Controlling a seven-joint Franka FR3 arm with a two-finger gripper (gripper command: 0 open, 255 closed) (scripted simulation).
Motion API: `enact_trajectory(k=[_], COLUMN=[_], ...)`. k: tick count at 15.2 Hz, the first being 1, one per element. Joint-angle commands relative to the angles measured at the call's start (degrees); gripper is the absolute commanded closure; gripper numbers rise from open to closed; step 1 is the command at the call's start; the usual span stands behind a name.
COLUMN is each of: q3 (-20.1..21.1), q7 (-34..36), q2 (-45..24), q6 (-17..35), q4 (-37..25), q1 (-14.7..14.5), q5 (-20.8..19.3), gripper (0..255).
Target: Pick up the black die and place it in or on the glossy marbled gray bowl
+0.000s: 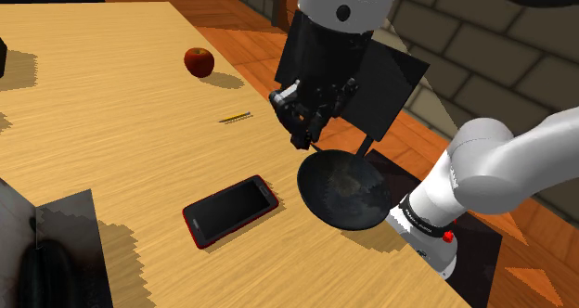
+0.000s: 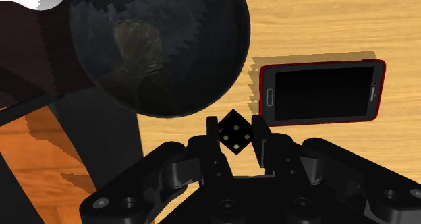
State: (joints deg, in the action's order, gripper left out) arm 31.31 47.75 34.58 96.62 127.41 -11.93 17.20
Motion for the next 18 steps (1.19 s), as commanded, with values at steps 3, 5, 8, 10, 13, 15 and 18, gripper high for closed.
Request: enact_trajectory(k=[3, 5, 8, 10, 13, 15, 18], q3=[-3.0, -4.2, -4.3, -3.9, -3.1, -2.6, -1.8], q7=[-0.9, -0.9, -0.9, -1.1, -1.2, -1.3, -1.5], q2=[9.6, 14.3, 16.5, 16.8, 17.1, 17.3, 17.4], q6=[-3.9, -6.1, -5.7, -4.4, -2.3, -0.9, 1.2], q4=[6.0, 8.7, 11.3, 12.9, 15.3, 16.9, 19.2], q1=[-3.5, -5.2, -6.2, -6.4, -6.7, -6.9, -7.2], q5=[2.2, 2.9, 3.5, 3.9, 4.6, 5.1, 5.9], gripper=[255, 255, 255, 255, 255, 255, 255])
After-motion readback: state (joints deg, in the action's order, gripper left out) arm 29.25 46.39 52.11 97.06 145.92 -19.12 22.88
